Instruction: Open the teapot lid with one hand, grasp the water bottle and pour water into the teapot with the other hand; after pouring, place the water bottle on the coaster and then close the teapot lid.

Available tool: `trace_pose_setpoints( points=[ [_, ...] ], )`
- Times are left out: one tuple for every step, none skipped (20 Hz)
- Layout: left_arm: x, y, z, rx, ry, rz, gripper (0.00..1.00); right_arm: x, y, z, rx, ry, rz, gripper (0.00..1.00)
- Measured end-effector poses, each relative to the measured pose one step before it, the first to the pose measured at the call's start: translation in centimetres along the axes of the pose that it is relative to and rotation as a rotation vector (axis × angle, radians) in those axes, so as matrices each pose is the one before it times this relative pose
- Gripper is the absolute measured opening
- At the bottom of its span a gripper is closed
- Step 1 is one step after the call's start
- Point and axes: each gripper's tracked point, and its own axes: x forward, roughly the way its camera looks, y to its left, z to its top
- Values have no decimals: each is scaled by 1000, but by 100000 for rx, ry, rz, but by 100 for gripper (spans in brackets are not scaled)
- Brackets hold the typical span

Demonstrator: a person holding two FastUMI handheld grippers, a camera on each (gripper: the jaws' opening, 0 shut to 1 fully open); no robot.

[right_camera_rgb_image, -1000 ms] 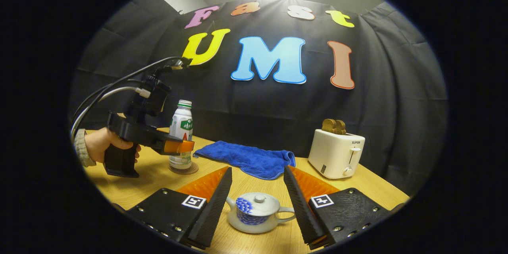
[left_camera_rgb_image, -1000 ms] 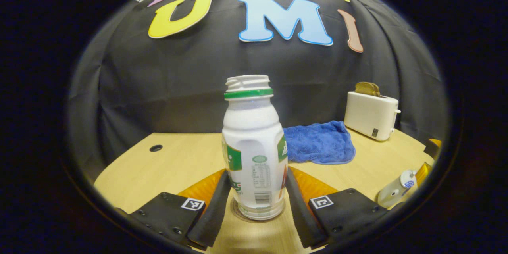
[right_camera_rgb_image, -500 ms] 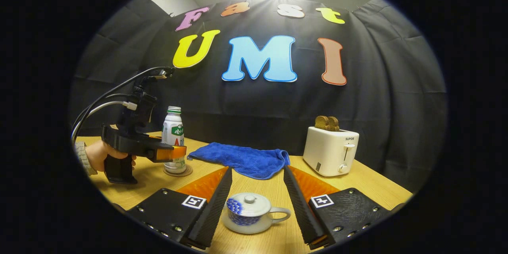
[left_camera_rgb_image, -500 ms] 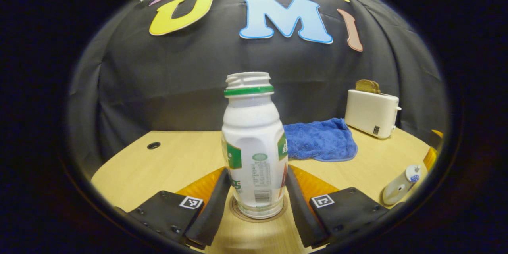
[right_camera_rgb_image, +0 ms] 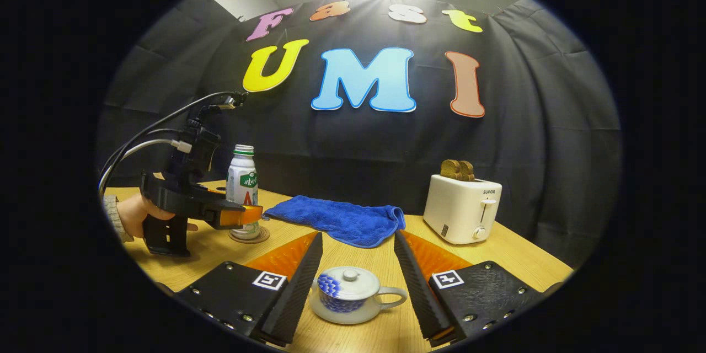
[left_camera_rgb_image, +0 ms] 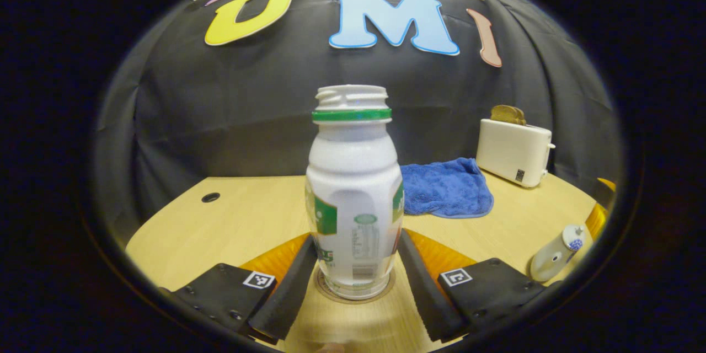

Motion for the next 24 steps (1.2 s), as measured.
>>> trace_pose_setpoints(
  points=[
    [-181,32,-40,641,-62,-26,95,-2,-42,85,121,-77,-140,81],
    [-263,-2,74,388,-78,-201,96,-34,-32,-31,55,-151,-86,81],
    [-260,-135,-66,355,-123,-570,98,7,2,100,118,-170,1,81],
    [-187,-94,-67,570,19,-233,99,-35,-12,52,55,-122,73,81],
    [-304,-39,-17,997,211,324,99,-1,61,2,46,-83,170,81],
    [-262,194,-19,975,40,804,99,37,47,-17,-80,26,129,81],
    [-322,65,-178,616,151,339,99,4,56,11,-171,45,223,81],
    [-313,6,2,125,-43,-116,99,-30,66,-10,-117,77,168,81],
    [-413,-89,-136,-134,-178,-172,99,-53,80,-36,81,7,298,81],
    [-461,2,72,-141,-368,-172,99,-40,137,51,218,-2,374,81],
    [-536,-20,-52,-195,-422,168,99,-36,79,56,248,-102,338,81],
    [-551,42,120,-336,-514,266,99,53,48,-27,123,-86,134,81],
    [-579,40,57,-581,-750,2,99,-37,-32,97,-5,-139,-107,81],
    [-781,-22,180,-703,-945,-11,99,-118,41,73,-56,-293,-146,81],
    [-913,-60,85,-607,-1112,307,99,-117,13,156,-450,-341,-491,81],
    [-967,101,218,-640,-1446,477,99,-140,-24,135,-981,-650,-802,81],
    [-1111,-259,95,-802,-1678,120,99,-333,115,54,-589,-390,-766,81],
    [-1095,-355,108,-810,-1671,-123,99,-423,235,-164,373,185,-265,81],
    [-1142,-256,134,-1087,-2017,79,99,-622,408,-288,1404,359,62,81],
    [-1132,-453,34,-840,-1672,-160,93,-589,498,-133,1077,227,507,81],
    [-1073,-390,101,-616,-2076,642,99,-491,571,68,-40,-150,308,81],
    [-1143,-299,175,-548,-1919,548,99,-519,187,76,-752,-423,-463,81],
    [-1143,-367,152,-511,-1811,181,99,-601,168,115,-444,-615,-307,81],
    [-1038,-367,191,222,-1783,-89,99,-565,339,-161,-422,18,-27,81]
  ],
)
